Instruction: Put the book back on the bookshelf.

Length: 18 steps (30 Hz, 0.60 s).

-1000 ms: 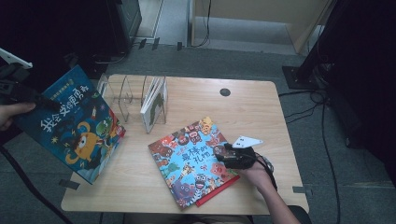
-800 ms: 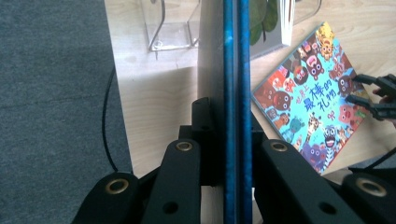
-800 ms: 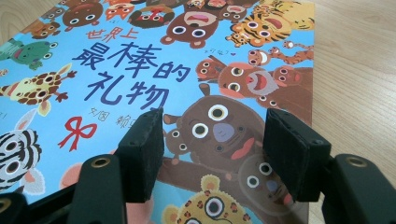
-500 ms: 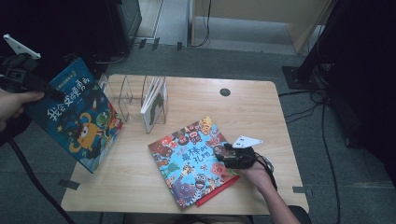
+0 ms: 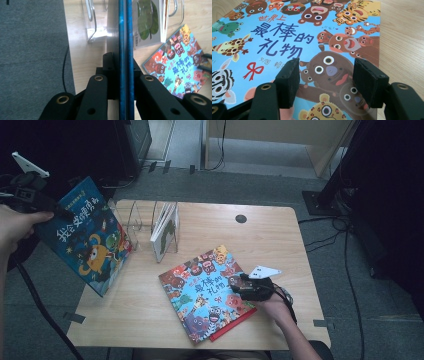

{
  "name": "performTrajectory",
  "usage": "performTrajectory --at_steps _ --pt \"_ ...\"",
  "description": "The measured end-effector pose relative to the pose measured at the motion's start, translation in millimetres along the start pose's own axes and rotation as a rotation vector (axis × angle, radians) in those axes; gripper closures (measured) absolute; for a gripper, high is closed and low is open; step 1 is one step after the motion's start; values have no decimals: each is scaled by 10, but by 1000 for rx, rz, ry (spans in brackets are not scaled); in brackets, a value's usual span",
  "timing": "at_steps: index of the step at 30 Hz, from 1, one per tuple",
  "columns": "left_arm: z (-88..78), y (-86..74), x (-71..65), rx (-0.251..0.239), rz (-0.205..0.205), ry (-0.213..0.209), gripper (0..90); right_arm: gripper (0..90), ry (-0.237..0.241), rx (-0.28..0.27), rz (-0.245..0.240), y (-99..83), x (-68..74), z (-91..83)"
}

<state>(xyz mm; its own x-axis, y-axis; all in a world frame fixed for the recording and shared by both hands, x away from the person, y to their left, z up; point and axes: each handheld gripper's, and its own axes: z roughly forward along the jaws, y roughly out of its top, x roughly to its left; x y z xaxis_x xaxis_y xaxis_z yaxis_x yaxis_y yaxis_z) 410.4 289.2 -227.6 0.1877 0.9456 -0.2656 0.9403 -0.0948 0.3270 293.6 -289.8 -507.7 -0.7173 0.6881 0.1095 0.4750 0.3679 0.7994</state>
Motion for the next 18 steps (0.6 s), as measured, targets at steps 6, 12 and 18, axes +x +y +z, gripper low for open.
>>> performTrajectory --at_steps 6,12,18 --pt "109 47 46 -12 -14 -11 833 388 0 -2 -1 -1 -5 0" --pt "136 59 57 1 -16 -9 831 388 1 -1 1 -1 -3 -1" --pt "232 119 31 34 -19 -12 828 389 0 1 -1 0 -1 -1"
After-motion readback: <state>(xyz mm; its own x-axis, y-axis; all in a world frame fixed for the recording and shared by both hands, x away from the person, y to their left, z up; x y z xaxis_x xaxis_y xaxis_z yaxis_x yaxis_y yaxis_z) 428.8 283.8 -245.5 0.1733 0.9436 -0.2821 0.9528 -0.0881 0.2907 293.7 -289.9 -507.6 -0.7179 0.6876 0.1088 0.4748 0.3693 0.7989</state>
